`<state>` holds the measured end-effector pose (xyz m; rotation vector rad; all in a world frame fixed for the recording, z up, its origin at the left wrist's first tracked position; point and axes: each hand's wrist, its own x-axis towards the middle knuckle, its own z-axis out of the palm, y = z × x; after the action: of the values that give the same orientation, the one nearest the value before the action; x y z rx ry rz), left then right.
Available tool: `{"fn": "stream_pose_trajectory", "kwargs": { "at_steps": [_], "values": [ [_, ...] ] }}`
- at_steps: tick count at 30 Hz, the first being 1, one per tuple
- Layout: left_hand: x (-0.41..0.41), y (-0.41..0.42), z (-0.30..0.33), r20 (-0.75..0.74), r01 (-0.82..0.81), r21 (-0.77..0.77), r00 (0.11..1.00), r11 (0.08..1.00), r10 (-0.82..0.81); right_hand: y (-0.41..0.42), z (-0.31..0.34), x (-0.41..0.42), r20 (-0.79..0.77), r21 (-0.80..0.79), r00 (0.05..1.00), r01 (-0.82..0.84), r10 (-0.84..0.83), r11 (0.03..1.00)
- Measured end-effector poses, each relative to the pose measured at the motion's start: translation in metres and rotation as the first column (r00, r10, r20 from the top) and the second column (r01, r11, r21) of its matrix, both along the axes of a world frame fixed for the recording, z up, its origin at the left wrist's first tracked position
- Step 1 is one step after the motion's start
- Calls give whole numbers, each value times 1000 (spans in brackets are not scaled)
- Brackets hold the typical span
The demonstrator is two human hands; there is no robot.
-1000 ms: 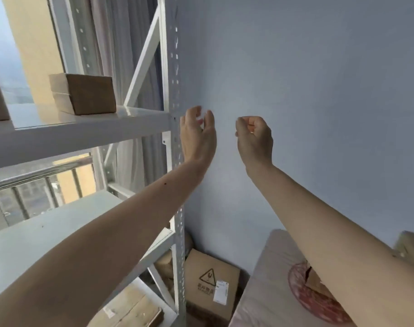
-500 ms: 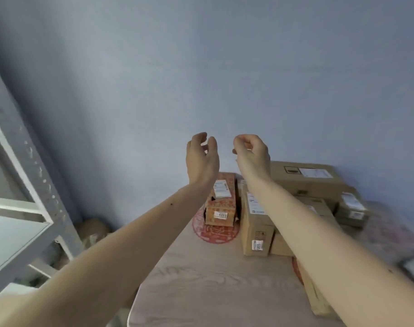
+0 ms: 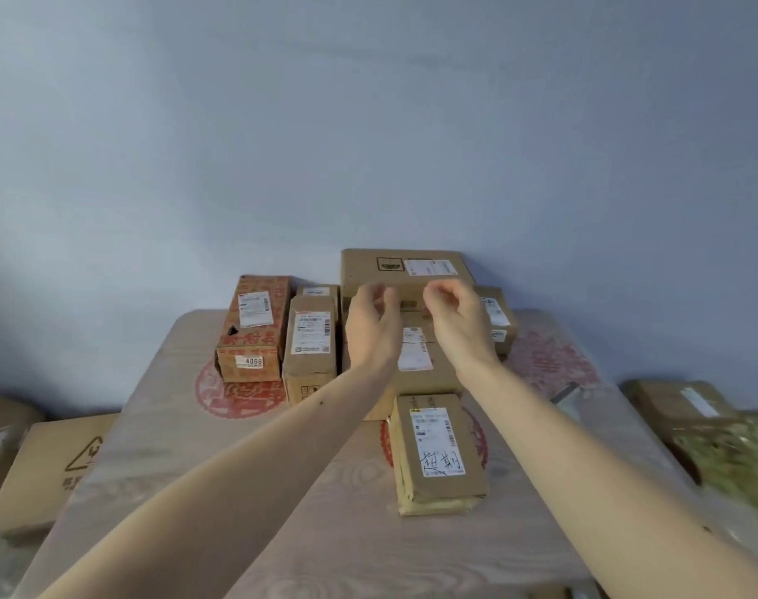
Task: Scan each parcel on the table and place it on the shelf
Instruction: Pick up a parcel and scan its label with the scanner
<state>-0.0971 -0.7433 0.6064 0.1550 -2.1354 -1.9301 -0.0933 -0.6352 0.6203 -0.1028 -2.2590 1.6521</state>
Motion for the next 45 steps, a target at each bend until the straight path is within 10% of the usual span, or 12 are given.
{"fn": "stream_pose_trajectory", "kwargs": {
  "at_steps": [20,36,45],
  "values": [
    [-89,233,-120,397,278,-1,882,961,-255,262,-146,-76,274,193,923,220,-268,956],
    [-117,344,-207,615,92,-15,786,996,-63,395,-274,-98,638,379,713,39,-292,925],
    [-131,351,-227,646,9,-49,763,999,24,407,-315,-108,757,226,637,-42,-148,973]
  ]
}}
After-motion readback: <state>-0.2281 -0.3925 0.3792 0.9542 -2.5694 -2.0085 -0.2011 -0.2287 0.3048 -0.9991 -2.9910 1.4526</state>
